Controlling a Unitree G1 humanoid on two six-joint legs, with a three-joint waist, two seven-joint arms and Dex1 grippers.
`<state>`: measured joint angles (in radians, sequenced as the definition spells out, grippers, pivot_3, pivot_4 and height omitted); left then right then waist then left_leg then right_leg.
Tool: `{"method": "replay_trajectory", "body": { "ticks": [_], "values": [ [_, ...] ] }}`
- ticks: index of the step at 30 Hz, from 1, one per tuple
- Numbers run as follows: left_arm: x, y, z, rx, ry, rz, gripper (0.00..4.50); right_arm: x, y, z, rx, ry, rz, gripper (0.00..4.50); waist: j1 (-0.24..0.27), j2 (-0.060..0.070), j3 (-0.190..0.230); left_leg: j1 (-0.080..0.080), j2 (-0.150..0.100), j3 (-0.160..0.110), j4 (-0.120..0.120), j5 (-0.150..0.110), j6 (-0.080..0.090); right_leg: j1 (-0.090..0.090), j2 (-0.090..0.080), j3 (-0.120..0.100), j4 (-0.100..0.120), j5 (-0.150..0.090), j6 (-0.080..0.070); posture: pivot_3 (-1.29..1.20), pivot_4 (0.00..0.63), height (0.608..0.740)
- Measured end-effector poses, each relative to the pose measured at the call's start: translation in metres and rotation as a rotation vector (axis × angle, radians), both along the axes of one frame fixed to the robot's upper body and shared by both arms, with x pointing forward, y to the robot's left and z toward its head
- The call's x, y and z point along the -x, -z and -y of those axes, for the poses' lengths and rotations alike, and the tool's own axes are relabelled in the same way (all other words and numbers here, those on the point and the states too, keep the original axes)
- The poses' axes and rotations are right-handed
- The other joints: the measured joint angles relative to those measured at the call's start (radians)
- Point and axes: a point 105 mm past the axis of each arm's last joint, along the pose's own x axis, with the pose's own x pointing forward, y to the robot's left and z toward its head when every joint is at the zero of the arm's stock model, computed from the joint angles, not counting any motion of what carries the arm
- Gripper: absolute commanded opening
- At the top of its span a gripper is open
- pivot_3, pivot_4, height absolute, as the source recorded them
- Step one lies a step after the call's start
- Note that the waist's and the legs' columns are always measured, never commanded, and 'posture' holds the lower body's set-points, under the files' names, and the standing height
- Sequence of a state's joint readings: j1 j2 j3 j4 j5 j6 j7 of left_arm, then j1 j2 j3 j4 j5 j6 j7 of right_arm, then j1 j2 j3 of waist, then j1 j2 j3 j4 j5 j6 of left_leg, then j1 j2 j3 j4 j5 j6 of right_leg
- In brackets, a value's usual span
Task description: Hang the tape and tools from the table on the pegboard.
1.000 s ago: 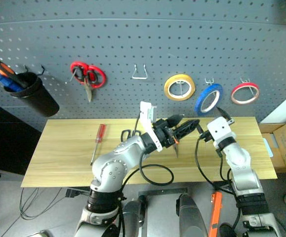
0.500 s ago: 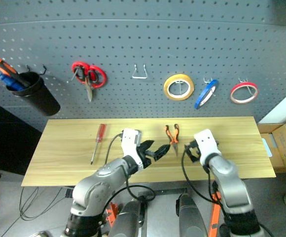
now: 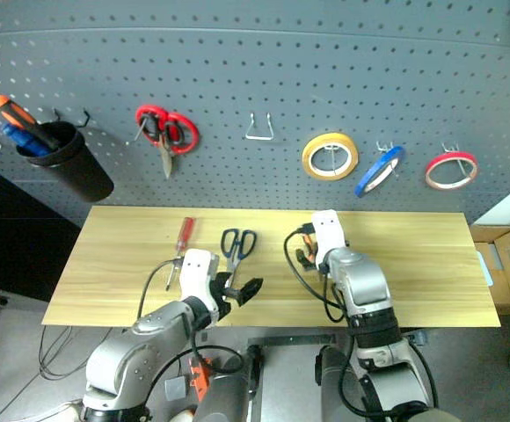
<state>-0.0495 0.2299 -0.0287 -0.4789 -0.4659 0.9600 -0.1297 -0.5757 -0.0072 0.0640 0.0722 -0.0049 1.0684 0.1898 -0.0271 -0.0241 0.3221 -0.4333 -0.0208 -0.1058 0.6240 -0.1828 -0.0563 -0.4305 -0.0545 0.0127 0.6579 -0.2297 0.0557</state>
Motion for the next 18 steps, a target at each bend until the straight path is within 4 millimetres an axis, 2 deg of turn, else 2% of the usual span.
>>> {"method": "replay_trajectory", "body": {
  "ticks": [6,13,18],
  "values": [
    [-0.001,-0.001,-0.006,-0.005,-0.028,0.004,4.50,-0.012,0.007,-0.001,0.040,0.017,-0.039,4.47,-0.001,0.000,0.000,0.000,0.000,0.000,0.000,0.000,0.000,0.000,0.000,-0.001,0.000,-0.001,-0.002,0.08,0.361,0.740],
    [0.005,-0.002,-0.004,-0.002,-0.032,0.007,4.50,-0.023,0.024,0.014,0.107,0.056,-0.058,4.47,-0.001,-0.002,0.004,0.000,0.000,0.000,-0.004,0.000,0.000,-0.001,0.000,0.000,-0.001,-0.001,-0.001,0.08,0.371,0.740],
    [0.007,-0.004,-0.003,-0.002,-0.033,0.011,4.50,-0.029,0.024,0.010,0.114,0.058,-0.063,4.47,-0.004,-0.003,0.009,0.000,0.001,0.000,-0.005,0.000,0.000,-0.002,0.000,0.000,-0.001,-0.001,-0.001,0.09,0.383,0.740]
  ]
}}
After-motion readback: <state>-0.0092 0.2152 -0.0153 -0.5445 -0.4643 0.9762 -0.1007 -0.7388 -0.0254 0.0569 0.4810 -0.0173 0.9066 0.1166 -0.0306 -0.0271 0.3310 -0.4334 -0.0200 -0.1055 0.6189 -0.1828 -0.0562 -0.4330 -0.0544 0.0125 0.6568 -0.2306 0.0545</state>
